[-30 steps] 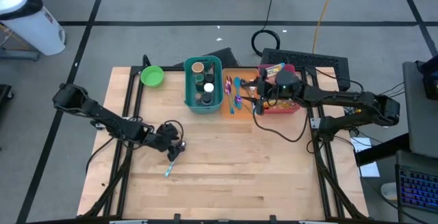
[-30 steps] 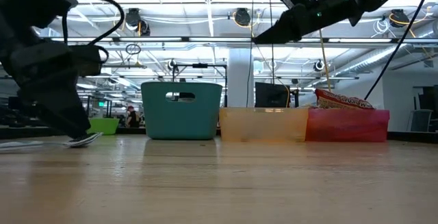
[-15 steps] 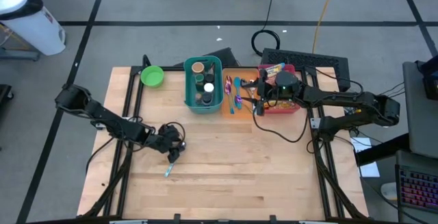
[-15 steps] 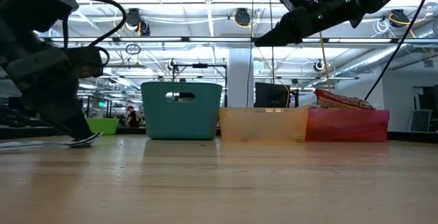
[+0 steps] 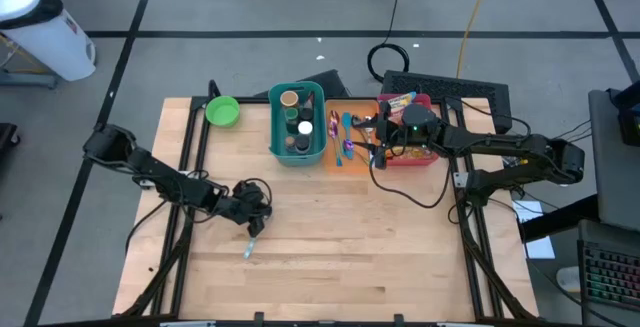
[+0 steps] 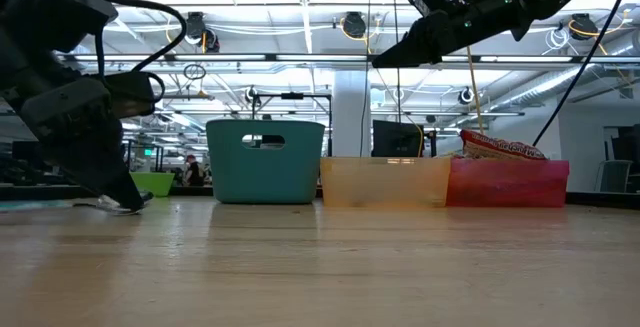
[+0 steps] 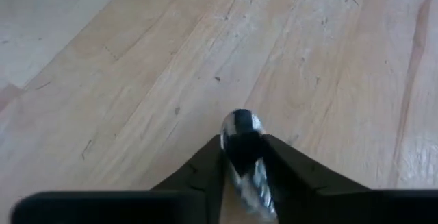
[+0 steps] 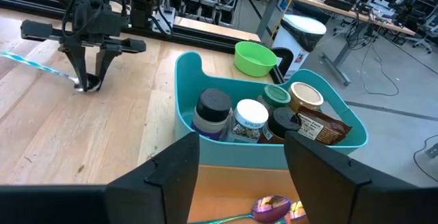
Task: Pick & Place Food Item
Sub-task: Put the white patterned spoon into the orange bin, then adjust the orange bin
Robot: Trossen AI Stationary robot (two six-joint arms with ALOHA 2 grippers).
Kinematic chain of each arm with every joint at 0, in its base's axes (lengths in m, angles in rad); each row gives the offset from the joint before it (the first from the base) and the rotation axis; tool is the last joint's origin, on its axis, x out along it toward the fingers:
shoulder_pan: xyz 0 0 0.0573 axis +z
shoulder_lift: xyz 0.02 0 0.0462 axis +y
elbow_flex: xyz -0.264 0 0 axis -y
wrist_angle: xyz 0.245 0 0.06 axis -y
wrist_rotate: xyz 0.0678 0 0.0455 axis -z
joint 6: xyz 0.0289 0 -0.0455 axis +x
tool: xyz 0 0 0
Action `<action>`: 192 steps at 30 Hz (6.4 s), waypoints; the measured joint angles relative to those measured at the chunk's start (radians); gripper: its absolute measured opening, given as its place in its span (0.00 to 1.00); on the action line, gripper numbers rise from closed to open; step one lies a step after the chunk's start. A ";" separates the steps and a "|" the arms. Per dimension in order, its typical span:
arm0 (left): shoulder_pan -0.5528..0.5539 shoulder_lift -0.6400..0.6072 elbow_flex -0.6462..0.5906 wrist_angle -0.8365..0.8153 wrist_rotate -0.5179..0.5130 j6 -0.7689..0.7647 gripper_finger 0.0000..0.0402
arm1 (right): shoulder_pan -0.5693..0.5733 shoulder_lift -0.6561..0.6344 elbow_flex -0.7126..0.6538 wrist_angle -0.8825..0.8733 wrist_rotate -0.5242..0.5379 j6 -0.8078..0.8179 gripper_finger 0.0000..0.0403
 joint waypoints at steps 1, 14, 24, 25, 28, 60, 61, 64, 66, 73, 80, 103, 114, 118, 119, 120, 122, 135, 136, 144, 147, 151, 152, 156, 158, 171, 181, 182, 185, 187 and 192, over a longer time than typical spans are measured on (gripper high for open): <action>0.000 0.000 0.000 0.000 0.000 -0.001 0.23 | 0.000 0.000 0.000 0.000 0.000 0.000 0.51; 0.075 -0.019 0.106 0.127 0.028 0.236 0.02 | 0.000 0.000 0.000 0.029 -0.003 0.015 0.51; 0.224 0.040 0.406 0.177 -0.103 0.775 0.02 | 0.026 0.000 0.000 0.099 -0.005 0.121 0.51; 0.237 0.053 0.423 0.214 -0.098 0.806 0.02 | 0.037 0.000 0.000 0.101 -0.006 0.132 0.51; 0.266 0.110 0.458 0.299 -0.090 0.914 0.03 | 0.090 0.014 0.000 0.112 -0.006 0.139 0.51; 0.347 0.315 0.636 0.362 -0.068 1.126 0.05 | 0.222 0.174 0.000 0.215 -0.004 0.166 0.15; 0.347 0.315 0.636 0.359 -0.068 1.125 0.04 | 0.222 0.174 0.000 0.211 -0.004 0.163 0.13; 0.349 0.315 0.636 0.354 -0.072 1.123 0.02 | 0.221 0.174 0.000 0.206 0.003 0.152 0.09; 0.352 0.315 0.636 0.354 -0.072 1.119 0.02 | 0.221 0.174 0.000 0.208 0.006 0.139 0.08; 0.356 0.313 0.635 0.359 -0.069 1.072 0.10 | 0.219 0.159 0.000 0.207 0.005 0.130 0.02; 0.349 0.315 0.635 0.360 -0.060 0.993 0.26 | 0.219 0.161 0.000 0.209 -0.001 0.130 0.00; 0.305 -0.133 0.567 -0.085 -0.064 0.953 0.63 | -0.182 0.042 0.229 -0.330 -0.146 0.030 0.00; 0.383 -0.117 0.479 -0.073 -0.064 0.827 0.63 | -0.238 0.140 0.241 -0.524 -0.164 -0.097 0.00; 0.386 -0.117 0.477 -0.078 -0.064 0.825 0.63 | -0.217 0.175 0.241 -0.518 -0.162 -0.136 0.00; 0.386 -0.117 0.477 -0.076 -0.064 0.827 0.63 | -0.212 0.183 0.242 -0.514 -0.162 -0.145 0.00; 0.385 -0.117 0.477 -0.077 -0.064 0.827 0.63 | -0.208 0.190 0.242 -0.511 -0.161 -0.152 0.00; 0.386 -0.117 0.477 -0.080 -0.063 0.827 0.63 | -0.204 0.201 0.243 -0.503 -0.161 -0.158 0.00; 0.386 -0.117 0.477 -0.077 -0.063 0.827 0.63 | -0.208 0.204 0.241 -0.480 -0.080 -0.188 0.15; 0.386 -0.117 0.477 -0.077 -0.063 0.827 0.63 | -0.207 0.204 0.241 -0.478 -0.080 -0.187 0.18; 0.386 -0.117 0.477 -0.076 -0.062 0.835 0.63 | -0.207 0.204 0.240 -0.419 -0.079 -0.160 0.38; 0.386 -0.119 0.477 -0.075 -0.062 0.830 0.63 | -0.207 0.196 0.240 -0.388 -0.078 -0.128 0.41; 0.377 -0.129 0.478 -0.081 -0.026 0.831 0.63 | -0.191 0.151 0.239 -0.390 -0.085 -0.026 0.43; 0.372 -0.138 0.478 -0.086 -0.005 0.831 0.63 | -0.178 0.137 0.239 -0.408 -0.104 0.004 0.43; 0.360 -0.160 0.480 -0.076 0.053 0.831 0.63 | -0.076 0.109 0.200 -0.416 -0.336 0.093 0.41; 0.359 -0.157 0.479 -0.084 0.056 0.831 0.63 | 0.013 0.120 0.141 -0.371 -0.336 0.107 0.37; 0.359 -0.157 0.479 -0.046 0.064 0.788 0.63 | 0.312 0.190 -0.117 -0.146 0.179 0.163 0.04; 0.359 -0.157 0.479 -0.037 0.064 0.774 0.63 | 0.232 0.190 -0.168 -0.141 0.231 0.179 0.01; 0.359 -0.157 0.479 -0.037 0.064 0.766 0.63 | 0.221 0.190 -0.170 -0.140 0.256 0.176 0.01; 0.358 -0.157 0.479 -0.029 0.065 0.735 0.63 | 0.186 0.190 -0.171 -0.133 0.288 0.164 0.01; 0.358 -0.157 0.479 -0.025 0.074 0.729 0.63 | 0.170 0.190 -0.171 -0.116 0.286 0.161 0.00; 0.356 -0.157 0.479 -0.017 0.077 0.730 0.63 | 0.156 0.180 -0.171 -0.075 0.284 0.158 0.01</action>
